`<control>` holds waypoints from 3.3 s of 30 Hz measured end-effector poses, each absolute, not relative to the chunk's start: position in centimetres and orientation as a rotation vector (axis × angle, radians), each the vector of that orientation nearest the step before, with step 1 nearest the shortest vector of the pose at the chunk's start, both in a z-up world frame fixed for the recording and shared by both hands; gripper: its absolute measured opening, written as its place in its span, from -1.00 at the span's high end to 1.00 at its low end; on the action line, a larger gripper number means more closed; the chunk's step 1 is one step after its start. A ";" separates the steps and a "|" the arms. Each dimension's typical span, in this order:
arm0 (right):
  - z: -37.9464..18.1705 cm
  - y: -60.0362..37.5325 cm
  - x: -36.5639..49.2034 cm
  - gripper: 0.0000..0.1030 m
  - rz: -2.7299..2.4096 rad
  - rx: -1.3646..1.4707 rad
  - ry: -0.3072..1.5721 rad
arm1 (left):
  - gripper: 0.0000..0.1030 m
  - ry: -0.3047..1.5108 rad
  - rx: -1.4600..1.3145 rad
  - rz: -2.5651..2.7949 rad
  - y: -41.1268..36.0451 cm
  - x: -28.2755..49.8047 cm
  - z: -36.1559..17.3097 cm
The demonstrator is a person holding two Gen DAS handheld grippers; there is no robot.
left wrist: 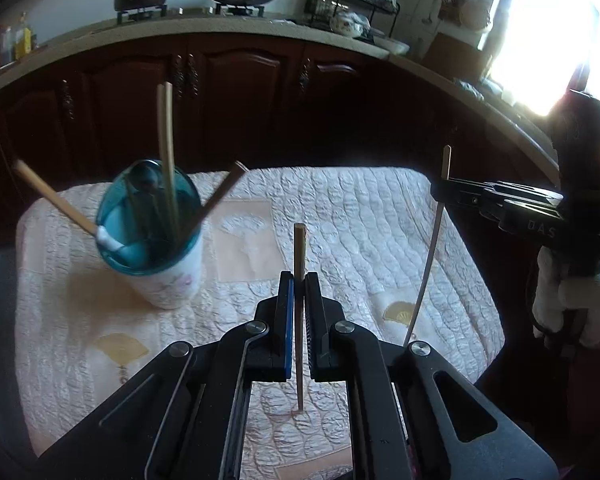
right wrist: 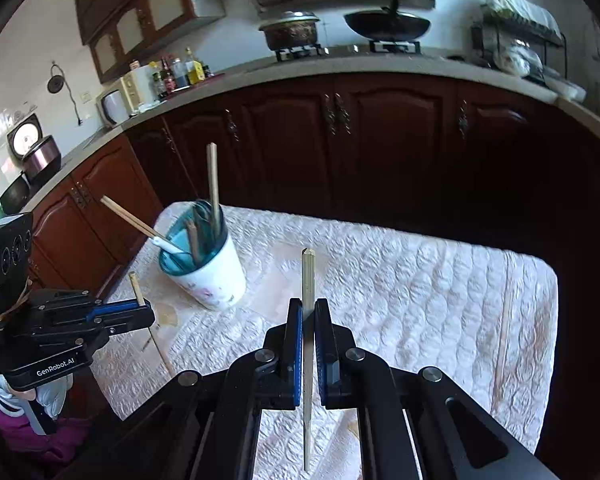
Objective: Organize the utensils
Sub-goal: 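Carry both held chopsticks over the teal cup, then lower both chopsticks into the cup and open both grippers, then withdraw both open grippers away from the cup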
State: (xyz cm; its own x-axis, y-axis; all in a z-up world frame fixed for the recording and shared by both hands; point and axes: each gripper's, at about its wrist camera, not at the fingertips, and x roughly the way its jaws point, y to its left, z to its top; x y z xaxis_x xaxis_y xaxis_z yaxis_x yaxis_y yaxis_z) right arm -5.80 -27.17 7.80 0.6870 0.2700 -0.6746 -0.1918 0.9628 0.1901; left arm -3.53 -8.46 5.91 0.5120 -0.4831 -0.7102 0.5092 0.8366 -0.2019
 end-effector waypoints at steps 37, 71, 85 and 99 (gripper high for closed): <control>21.9 -16.6 5.5 0.90 0.389 0.019 0.498 | 0.93 0.524 -0.104 -0.339 3.1 4.3 20.2; 6.9 -13.1 14.9 0.90 0.575 0.115 0.806 | 0.93 0.752 -0.006 -0.219 -1.2 10.2 7.3; 8.5 -15.5 12.6 0.65 0.508 0.120 0.790 | 0.21 0.728 -0.039 -0.238 -0.8 7.7 9.5; 12.6 -15.4 2.1 0.03 0.294 0.114 0.607 | 0.14 0.687 -0.021 -0.189 -1.0 2.3 8.9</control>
